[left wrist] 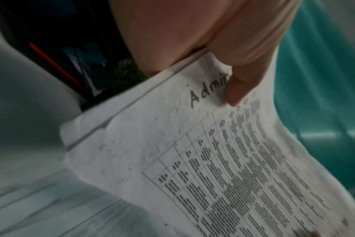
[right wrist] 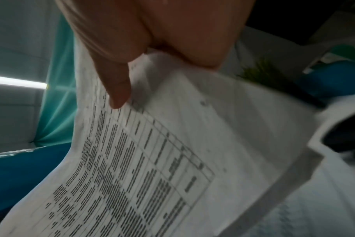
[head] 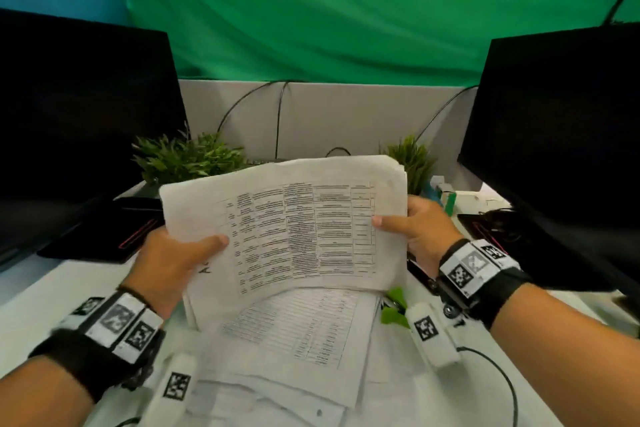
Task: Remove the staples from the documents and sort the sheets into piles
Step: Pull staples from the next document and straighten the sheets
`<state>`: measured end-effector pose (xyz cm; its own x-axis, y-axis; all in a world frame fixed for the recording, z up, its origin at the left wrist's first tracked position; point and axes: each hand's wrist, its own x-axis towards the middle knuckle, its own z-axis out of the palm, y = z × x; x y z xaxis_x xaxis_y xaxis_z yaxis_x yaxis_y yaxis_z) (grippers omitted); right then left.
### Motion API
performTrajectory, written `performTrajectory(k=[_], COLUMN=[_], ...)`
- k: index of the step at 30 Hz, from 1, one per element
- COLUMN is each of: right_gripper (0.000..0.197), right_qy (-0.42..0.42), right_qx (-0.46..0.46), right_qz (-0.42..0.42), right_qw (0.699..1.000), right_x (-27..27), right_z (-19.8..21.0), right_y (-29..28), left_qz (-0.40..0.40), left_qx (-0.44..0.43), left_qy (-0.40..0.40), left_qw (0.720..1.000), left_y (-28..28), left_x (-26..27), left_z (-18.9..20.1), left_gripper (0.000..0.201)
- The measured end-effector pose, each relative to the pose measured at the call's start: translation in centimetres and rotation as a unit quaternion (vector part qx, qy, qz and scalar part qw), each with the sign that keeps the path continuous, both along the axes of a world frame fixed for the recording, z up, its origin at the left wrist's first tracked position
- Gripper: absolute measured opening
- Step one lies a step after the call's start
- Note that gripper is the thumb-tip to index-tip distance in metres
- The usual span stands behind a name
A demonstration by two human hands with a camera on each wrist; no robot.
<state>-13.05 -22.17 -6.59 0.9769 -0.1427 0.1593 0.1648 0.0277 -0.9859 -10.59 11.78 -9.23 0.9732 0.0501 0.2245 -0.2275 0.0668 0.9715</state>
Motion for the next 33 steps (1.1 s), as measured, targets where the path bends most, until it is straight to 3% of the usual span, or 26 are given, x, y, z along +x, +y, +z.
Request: performTrajectory(k=[3,7,17,22,25,27,29,31,33], right_gripper=[0.029,0.035,0.04,0.04,0.043,0.051,0.067,0.077,0.064], right_qy=[0.005,-0.005,-0.018,0.037,0.012,-0.054,-0.129,-0.146,-0.102], right_qx=[0.029,0.045,0.045,0.011,-0.007,-0.134,-0.324,-0.5,-0.571], right_qz=[-0.038,-0.032,-0.032,-0.027,-0.086,-0.195,-0.249,-0.191,-0.086], right_qw=[0.999,0.998,0.998,0.999,0.996,0.97,0.904,0.832,0.81], right_x=[0.7,0.9,0.9,0.8,0.6,-0.2,-1.6,-2.4,-2.4], right_z=[-0.5,0.4,-1.1,-2.4,-0.7,2.5,6.4,9.6,11.6], right_y=[0.3,0.2,0.4,0.4,0.2,0.1,0.8,2.2,3.6], left_qz=[0.017,0.005,0.016,0.016,0.04,0.048,0.054,0.052,0.02], left_qx=[-0.005,-0.008,-0.023,0.009,0.055,0.083,0.137,0.214,0.272], left_qy=[0.001,-0.023,-0.016,0.035,0.018,0.007,-0.023,-0.076,-0.127], left_qw=[1.0,1.0,0.999,0.999,0.998,0.995,0.989,0.972,0.954], left_y=[-0.5,-0.4,-0.5,-1.0,-1.4,-1.3,-1.3,-1.8,-2.8], left_x=[0.5,0.4,0.6,0.2,0.0,-0.1,-0.4,-0.9,-1.7], left_z=[0.1,1.1,-0.5,-1.2,0.1,1.7,4.0,6.8,9.7], left_gripper=[0.034,0.034,0.037,0.032,0.029,0.024,0.014,0.004,0.007])
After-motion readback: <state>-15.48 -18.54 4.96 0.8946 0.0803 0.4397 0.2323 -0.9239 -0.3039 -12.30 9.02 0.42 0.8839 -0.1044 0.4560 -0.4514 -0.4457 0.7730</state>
